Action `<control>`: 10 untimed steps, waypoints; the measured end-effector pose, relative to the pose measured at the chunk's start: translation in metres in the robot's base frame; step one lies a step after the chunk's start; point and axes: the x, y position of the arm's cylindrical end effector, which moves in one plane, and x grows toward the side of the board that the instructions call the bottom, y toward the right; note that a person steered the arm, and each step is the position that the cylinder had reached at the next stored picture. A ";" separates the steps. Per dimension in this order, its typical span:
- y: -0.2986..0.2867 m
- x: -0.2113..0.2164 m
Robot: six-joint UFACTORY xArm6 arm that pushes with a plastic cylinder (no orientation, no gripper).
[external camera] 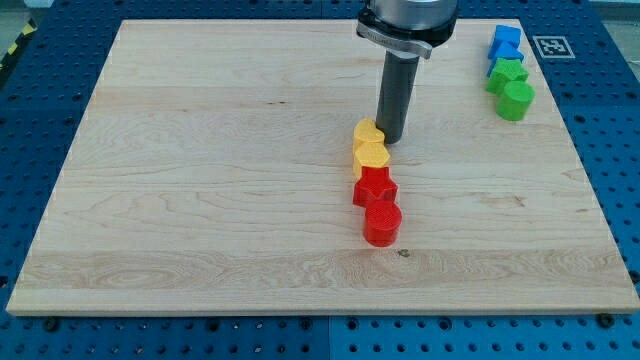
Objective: Point at the green circle
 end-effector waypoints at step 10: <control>0.164 0.068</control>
